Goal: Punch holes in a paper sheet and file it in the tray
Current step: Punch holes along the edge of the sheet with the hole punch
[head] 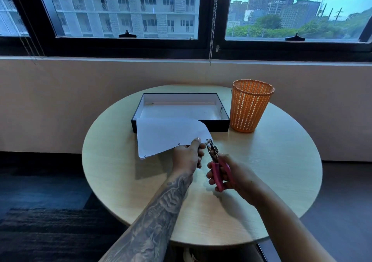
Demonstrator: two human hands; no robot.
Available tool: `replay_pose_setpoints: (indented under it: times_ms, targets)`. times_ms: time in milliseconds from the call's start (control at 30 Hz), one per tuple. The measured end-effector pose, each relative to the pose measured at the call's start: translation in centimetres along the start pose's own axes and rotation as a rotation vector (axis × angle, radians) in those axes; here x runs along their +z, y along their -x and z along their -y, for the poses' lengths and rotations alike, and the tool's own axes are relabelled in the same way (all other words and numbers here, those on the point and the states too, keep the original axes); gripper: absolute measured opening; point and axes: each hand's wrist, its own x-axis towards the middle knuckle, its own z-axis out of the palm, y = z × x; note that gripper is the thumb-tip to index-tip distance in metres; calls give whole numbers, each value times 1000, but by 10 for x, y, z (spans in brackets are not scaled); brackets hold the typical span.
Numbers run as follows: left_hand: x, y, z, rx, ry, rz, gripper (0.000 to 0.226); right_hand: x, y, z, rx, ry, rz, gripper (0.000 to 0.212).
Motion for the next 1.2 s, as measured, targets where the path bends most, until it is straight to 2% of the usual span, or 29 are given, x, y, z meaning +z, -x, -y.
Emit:
replay_pose_setpoints:
  times_ms: [333,867,1200]
  targets:
    - [1,-1,0,5,-10,0,35,6,2,6,71,39,13,54]
    - [0,-3,11,22,-23,-4,35,7,-8,1,10,144,-71,62]
    - [-3,-11,19,-31,-104,-23,37,7,-14,-2,62,190,-102,63]
